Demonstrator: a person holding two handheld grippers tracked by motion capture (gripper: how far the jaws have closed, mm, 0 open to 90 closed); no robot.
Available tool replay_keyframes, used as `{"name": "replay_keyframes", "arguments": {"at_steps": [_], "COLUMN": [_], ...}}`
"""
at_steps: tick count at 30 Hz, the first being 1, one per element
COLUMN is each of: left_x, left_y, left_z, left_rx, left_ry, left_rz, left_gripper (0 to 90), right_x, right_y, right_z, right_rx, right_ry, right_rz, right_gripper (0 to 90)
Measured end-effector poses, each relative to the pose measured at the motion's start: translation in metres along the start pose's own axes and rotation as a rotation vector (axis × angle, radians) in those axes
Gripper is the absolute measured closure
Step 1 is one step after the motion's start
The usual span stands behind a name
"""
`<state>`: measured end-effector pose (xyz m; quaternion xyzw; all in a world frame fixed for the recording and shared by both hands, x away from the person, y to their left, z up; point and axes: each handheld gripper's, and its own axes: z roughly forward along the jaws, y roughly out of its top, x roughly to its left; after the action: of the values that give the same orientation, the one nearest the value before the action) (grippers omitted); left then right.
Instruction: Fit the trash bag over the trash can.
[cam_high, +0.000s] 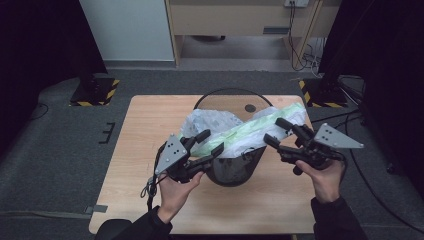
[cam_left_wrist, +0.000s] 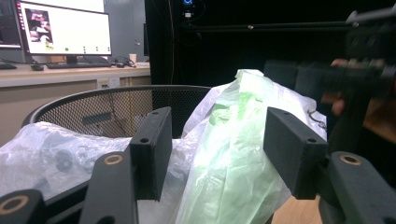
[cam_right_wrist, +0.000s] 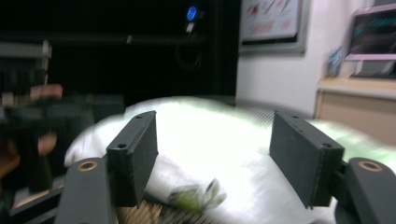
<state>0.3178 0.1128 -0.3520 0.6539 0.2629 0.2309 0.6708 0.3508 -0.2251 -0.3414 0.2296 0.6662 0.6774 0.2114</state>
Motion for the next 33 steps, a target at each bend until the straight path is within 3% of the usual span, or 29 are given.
{"name": "replay_keyframes", "arguments": {"at_steps": [3, 8, 13, 19, 22, 25, 28, 31, 33], "left_x": [0.006, 0.02, 0.024, 0.01, 0.004, 0.003, 0.004, 0.003, 0.002], "left_y": [0.004, 0.017, 0.02, 0.015, 0.014, 0.011, 0.01, 0.009, 0.01], "left_z": [-0.003, -0.008, -0.007, 0.002, 0.003, 0.001, 0.0, 0.0, -0.002], "left_rx": [-0.014, -0.044, -0.024, 0.043, 0.074, 0.073, 0.078, 0.07, 0.053], "left_ry": [-0.02, -0.036, -0.076, -0.162, -0.178, -0.203, -0.208, -0.199, -0.167], "left_rz": [-0.036, -0.089, -0.104, -0.091, -0.074, -0.107, -0.122, -0.106, -0.089], "left_gripper": [41.9, 40.8, 39.5, 41.2, 50.9, 68.9, 81.0, 89.0, 89.9], "right_x": [0.0, -0.004, -0.01, -0.01, -0.009, -0.01, -0.01, -0.009, -0.009], "right_y": [-0.007, -0.013, -0.018, -0.019, -0.019, -0.02, -0.02, -0.021, -0.021], "right_z": [0.0, -0.011, -0.016, -0.015, -0.014, -0.015, -0.015, -0.015, -0.015], "right_rx": [0.019, -0.009, -0.041, -0.048, -0.051, -0.054, -0.058, -0.063, -0.063], "right_ry": [0.023, 0.07, 0.08, 0.071, 0.063, 0.051, 0.048, 0.041, 0.043], "right_rz": [-0.035, -0.049, -0.052, -0.056, -0.062, -0.074, -0.077, -0.085, -0.087], "right_gripper": [51.6, 74.3, 80.8, 81.6, 81.6, 81.7, 82.1, 82.4, 82.5]}}
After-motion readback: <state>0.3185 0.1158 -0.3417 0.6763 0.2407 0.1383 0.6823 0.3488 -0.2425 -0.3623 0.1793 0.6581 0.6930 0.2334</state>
